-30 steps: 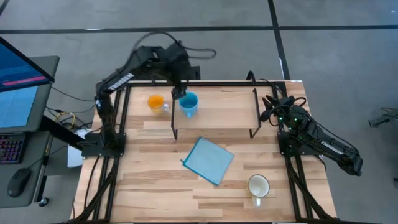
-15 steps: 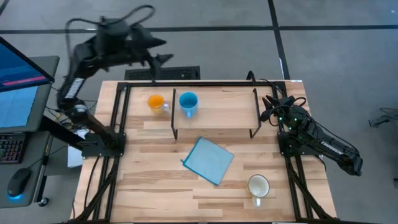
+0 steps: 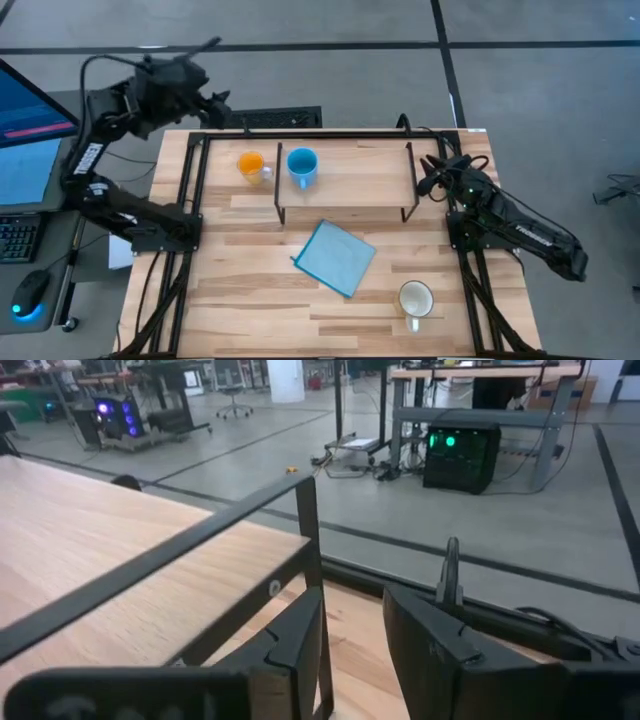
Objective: Stack small to large cups/mugs on shelf
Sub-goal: Put the yellow mug on the shelf
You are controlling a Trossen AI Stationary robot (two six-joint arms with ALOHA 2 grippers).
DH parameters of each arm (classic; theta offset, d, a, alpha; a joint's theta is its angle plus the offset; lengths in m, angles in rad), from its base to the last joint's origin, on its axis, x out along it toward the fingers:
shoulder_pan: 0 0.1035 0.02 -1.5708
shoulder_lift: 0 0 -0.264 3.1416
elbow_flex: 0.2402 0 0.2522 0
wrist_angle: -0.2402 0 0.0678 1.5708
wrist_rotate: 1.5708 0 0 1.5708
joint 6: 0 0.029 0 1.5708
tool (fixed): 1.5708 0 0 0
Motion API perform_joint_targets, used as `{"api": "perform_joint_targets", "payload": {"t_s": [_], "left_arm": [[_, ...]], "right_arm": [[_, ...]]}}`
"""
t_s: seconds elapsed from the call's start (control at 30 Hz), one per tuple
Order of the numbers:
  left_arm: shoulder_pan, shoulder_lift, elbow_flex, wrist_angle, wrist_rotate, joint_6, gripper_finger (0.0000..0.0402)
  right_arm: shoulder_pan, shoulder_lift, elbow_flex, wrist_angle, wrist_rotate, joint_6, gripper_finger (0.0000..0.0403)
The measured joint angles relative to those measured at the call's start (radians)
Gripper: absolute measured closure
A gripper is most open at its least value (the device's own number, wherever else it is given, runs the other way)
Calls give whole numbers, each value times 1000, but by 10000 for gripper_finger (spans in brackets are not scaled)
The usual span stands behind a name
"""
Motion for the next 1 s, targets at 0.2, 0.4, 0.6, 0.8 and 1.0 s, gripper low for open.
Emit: {"api": "perform_joint_targets", "payload": {"t_s": [0.2, 0.4, 0.6, 0.8, 1.0], "left_arm": [[0, -83, -267, 1, -93, -109, 129], [0, -135, -513, 84, -146, -157, 129], [0, -221, -706, 302, -95, -139, 129], [3, -318, -820, 393, -91, -128, 129], [5, -386, -951, 431, -91, -160, 129]], "right_arm": [[0, 11, 0, 0, 0, -5, 269], [0, 10, 0, 2, 0, -6, 269], [0, 10, 55, -92, -3, -67, 269], [0, 9, 191, -200, -3, -115, 269], [0, 9, 292, -266, -2, -157, 269]]}}
